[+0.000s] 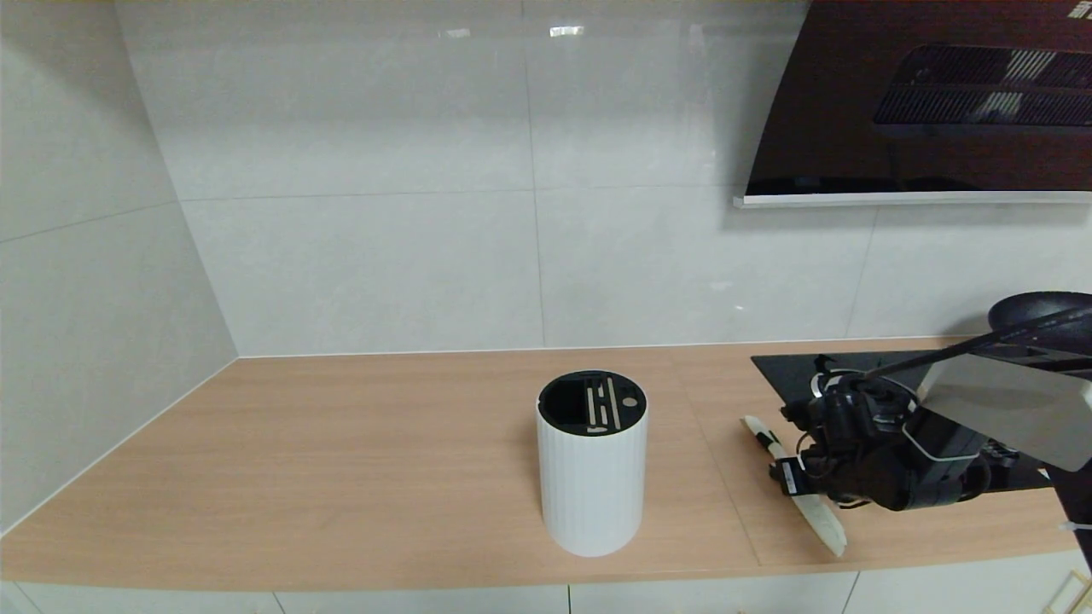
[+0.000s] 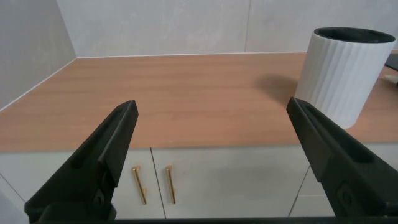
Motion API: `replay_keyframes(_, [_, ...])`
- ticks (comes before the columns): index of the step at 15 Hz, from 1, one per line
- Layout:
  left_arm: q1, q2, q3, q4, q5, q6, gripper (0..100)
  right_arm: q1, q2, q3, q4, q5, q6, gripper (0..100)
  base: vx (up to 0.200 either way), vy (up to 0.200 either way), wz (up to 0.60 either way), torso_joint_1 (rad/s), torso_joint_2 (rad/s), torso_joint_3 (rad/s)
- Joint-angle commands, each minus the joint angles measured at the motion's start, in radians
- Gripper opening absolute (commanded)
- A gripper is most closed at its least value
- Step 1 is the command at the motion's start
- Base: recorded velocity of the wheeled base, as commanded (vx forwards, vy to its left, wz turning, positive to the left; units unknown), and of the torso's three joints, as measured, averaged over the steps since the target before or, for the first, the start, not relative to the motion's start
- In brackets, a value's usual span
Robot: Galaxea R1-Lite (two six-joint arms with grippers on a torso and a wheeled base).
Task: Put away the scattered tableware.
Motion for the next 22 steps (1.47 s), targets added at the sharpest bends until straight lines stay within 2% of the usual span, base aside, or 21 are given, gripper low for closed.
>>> replay_keyframes(1, [0.000,0.000,0.000,0.000,0.001,0.000,100,0.000,0.000,0.000,0.003,-0.003,-0.001,0,0.000,0.000,0.00,0.000,0.00,0.000])
replay_keyframes(5, [0.000,0.000,0.000,0.000,0.001,0.000,100,0.002,-0.064,0.026,0.002,-0.024,0.007,0,0.000,0.000,0.00,0.000,0.00,0.000])
replay_keyframes(10, [0.000,0.000,0.000,0.000,0.001,0.004,100,0.022,-0.230,0.136,-0.006,0.025,0.009,0,0.000,0.000,0.00,0.000,0.00,0.000])
replay_keyframes(11, [0.000,0.000,0.000,-0.003,-0.002,0.006,100,0.063,-0.368,0.199,-0.006,0.070,0.012,0,0.000,0.000,0.00,0.000,0.00,0.000])
replay_keyframes(13, [0.000,0.000,-0.002,-0.005,-0.028,0.008,100,0.088,-0.468,0.204,0.005,0.068,0.015,0,0.000,0.000,0.00,0.000,0.00,0.000])
replay_keyframes(14, [-0.003,0.005,-0.117,0.014,-0.079,-0.017,100,0.114,-0.580,0.213,0.032,0.070,0.041,0,0.000,0.000,0.00,0.000,0.00,0.000])
replay_keyframes(15, [-0.009,0.015,-0.166,0.034,-0.102,-0.046,100,0.125,-0.615,0.217,0.046,0.070,0.041,0,0.000,0.000,0.00,0.000,0.00,0.000])
replay_keyframes(16, [-0.050,0.104,-0.313,0.138,-0.223,-0.149,100,0.154,-0.707,0.213,0.101,0.071,0.041,0,0.000,0.000,0.00,0.000,0.00,0.000])
replay_keyframes(17, [-0.084,0.206,-0.396,0.201,-0.294,-0.154,100,0.183,-0.751,0.197,0.123,0.071,0.041,0,0.000,0.000,0.00,0.000,0.00,0.000])
replay_keyframes(18, [-0.102,0.281,-0.446,0.207,-0.318,-0.154,100,0.197,-0.765,0.177,0.130,0.070,0.042,0,0.000,0.000,0.00,0.000,0.00,0.000])
replay_keyframes(20, [-0.150,0.591,-0.635,0.198,-0.367,-0.152,100,0.264,-0.787,0.053,0.206,0.059,0.044,0,0.000,0.000,0.00,0.000,0.00,0.000])
replay_keyframes(21, [-0.153,0.655,-0.669,0.192,-0.375,-0.154,100,0.278,-0.790,0.030,0.224,0.059,0.047,0,0.000,0.000,0.00,0.000,0.00,0.000])
replay_keyframes(22, [-0.161,0.881,-0.752,0.138,-0.410,-0.157,100,0.332,-0.793,-0.019,0.252,0.051,0.084,0,0.000,0.000,0.00,0.000,0.00,0.000])
